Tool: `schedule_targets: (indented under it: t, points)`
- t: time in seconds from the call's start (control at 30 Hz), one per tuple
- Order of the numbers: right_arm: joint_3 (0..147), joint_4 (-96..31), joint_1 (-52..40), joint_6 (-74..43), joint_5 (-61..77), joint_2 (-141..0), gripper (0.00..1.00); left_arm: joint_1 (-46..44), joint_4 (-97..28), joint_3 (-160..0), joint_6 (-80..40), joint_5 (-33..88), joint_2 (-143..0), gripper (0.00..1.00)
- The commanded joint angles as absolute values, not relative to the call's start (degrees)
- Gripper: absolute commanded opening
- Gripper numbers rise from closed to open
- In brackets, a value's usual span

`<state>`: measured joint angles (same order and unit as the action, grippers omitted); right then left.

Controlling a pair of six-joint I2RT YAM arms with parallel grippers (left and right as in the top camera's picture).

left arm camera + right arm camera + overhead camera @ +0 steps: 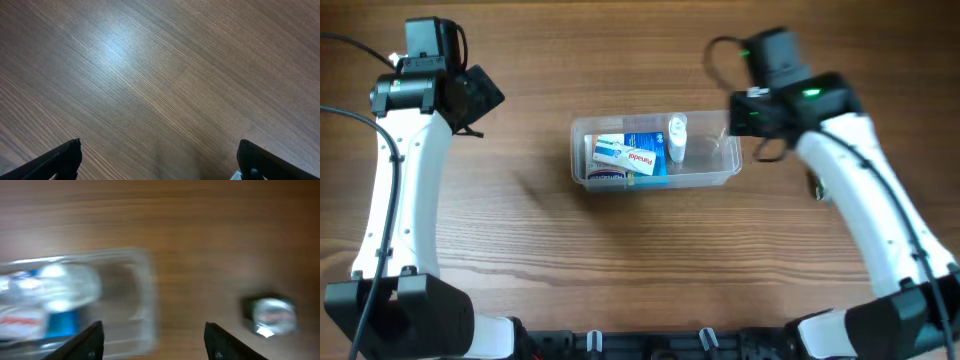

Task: Pack container
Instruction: 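Release the bottle upright and raise the right gripper away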

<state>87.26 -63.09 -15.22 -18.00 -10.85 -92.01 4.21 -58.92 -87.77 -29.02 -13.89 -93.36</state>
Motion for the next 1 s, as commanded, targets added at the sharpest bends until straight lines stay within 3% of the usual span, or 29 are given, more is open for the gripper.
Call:
schedule_targets:
  t: [0.0,0.27,0.37,0.47,0.53,0.97]
  points:
    - [87.2,-65.2,-6.9,-15.2,-13.7,-91.6,0.70,4.4,-58.8,-88.4,-28.8,-14.6,-93.1,1.00]
    - [78.7,-60.0,8.1,-15.0,-4.1,-91.6,0.82,4.4,-58.8,-88.4,-28.8,-14.6,-93.1,1.00]
    - [73.3,-55.2,10.6,-15.0,-3.7,-91.7,0.82,4.4,-58.8,-88.4,-28.8,-14.6,-93.1,1.00]
    - [67.6,-50.4,11.8,-15.0,-6.5,-91.7,0.93,4.4,-58.8,-88.4,-28.8,-14.6,-93.1,1.00]
    - [64.7,-47.9,12.5,-15.5,-6.4,-91.7,0.95,4.4,-58.8,-88.4,-28.8,-14.6,-93.1,1.00]
    - [51.8,-35.8,15.0,-38.3,-6.4,-91.7,1.00,4.4,-58.8,-88.4,-28.8,-14.6,-93.1,1.00]
